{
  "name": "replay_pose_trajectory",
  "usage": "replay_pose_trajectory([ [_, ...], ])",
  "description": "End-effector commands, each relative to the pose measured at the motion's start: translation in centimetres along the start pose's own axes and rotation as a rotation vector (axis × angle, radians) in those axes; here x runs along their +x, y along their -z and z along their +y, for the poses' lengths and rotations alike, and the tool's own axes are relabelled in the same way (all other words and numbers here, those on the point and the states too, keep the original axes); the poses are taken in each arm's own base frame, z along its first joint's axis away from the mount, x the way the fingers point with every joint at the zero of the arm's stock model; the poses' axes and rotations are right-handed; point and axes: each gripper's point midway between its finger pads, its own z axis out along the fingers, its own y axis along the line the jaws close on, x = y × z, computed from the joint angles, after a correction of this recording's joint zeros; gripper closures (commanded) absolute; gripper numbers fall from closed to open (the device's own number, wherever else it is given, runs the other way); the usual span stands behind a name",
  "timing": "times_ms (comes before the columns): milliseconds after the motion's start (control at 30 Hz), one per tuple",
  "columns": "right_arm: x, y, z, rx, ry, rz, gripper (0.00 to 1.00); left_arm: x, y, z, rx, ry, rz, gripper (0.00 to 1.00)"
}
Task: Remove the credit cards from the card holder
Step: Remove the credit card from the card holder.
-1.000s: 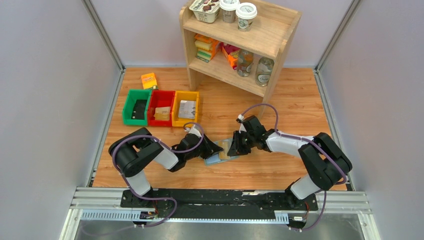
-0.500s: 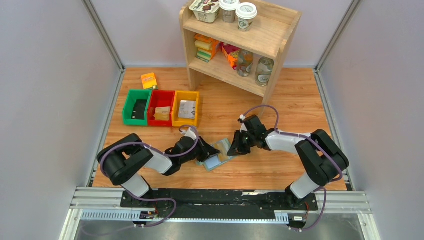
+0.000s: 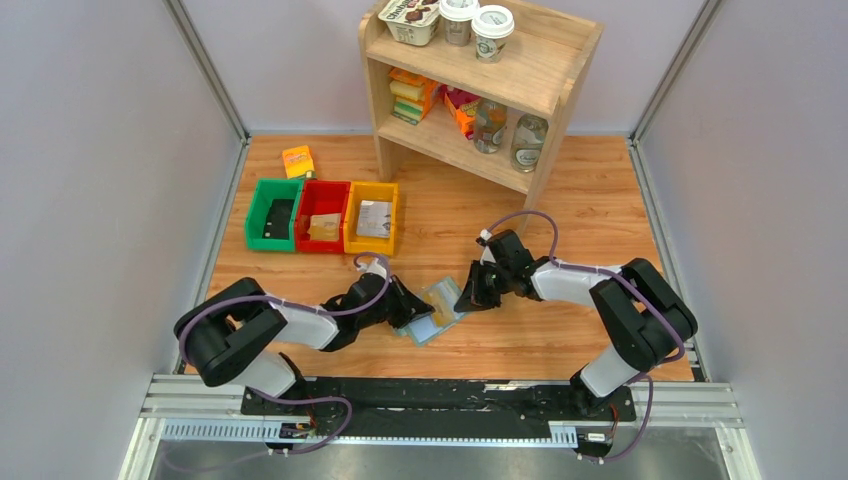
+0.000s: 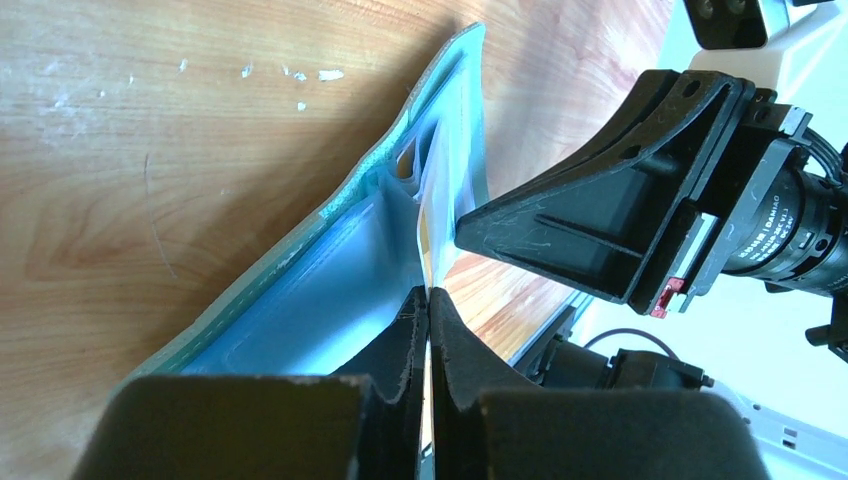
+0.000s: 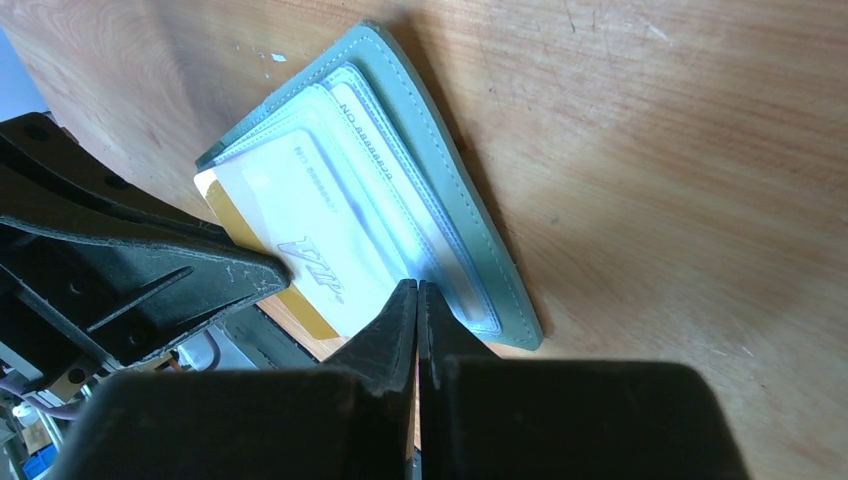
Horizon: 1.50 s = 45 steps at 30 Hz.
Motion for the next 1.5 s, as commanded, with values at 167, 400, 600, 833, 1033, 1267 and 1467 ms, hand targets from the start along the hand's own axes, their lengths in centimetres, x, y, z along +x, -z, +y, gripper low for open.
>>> replay_pose_trajectory([
  [167,0.4,-0.4,-3.9,0.133,-0.031,-0.026,1.00,0.0,1.6,1.4,-0.094,-0.002,-0.015,1.00],
  [400,-0.3,0.0,-3.2,0.114,-0.038,-0.060,1.00,0.8,2.1,3.5,-0.207,0.022,0.026,1.00],
  [600,-0.7,0.6,-3.1,0.118,-0.028,-0.092,1.00,1.6,2.5,5.1,-0.282,0.062,0.058,1.00],
  [833,-1.4,1.1,-0.8,0.013,0.025,-0.125,0.92,0.6,3.8,4.8,-0.287,0.039,0.004,1.00],
  [1033,-2.3,2.2,4.9,-0.132,0.224,-0.147,0.82,1.2,2.6,3.9,-0.249,0.000,0.064,1.00],
  [1267,-2.1,-0.3,8.0,-0.200,0.270,-0.081,0.81,1.1,2.5,3.8,-0.262,-0.016,0.068,1.00],
  [1467,-1.9,-2.6,5.0,-0.099,0.200,-0.071,0.84,0.9,2.7,4.2,-0.268,-0.003,0.056,1.00],
])
